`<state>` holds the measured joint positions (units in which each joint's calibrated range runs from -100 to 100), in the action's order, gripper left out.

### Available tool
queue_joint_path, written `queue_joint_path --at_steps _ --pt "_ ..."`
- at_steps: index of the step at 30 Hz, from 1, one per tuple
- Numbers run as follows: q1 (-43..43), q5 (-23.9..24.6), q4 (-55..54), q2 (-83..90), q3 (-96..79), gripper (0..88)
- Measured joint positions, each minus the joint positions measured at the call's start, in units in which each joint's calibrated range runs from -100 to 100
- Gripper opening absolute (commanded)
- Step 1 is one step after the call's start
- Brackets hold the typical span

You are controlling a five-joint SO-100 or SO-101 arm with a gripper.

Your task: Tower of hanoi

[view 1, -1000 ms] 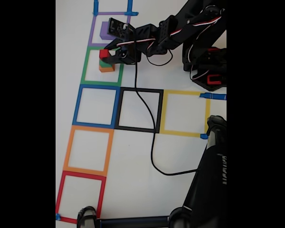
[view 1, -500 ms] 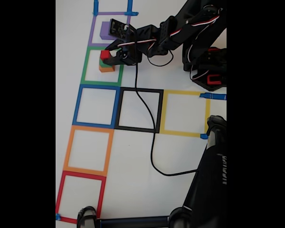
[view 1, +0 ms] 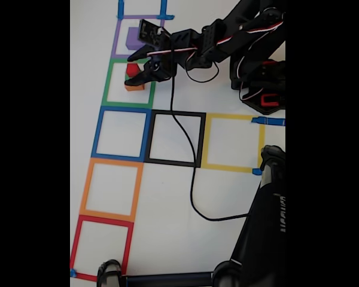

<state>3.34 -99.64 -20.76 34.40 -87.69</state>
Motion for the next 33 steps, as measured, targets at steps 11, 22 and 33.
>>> queue_joint_path --at_steps 11,22,33 --pt "4.92 -0.36 48.29 21.36 20.19 1.2" --pt "18.96 -0.36 93.67 23.22 57.90 1.2" --pt "32.30 -0.36 118.82 15.87 95.35 4.4"
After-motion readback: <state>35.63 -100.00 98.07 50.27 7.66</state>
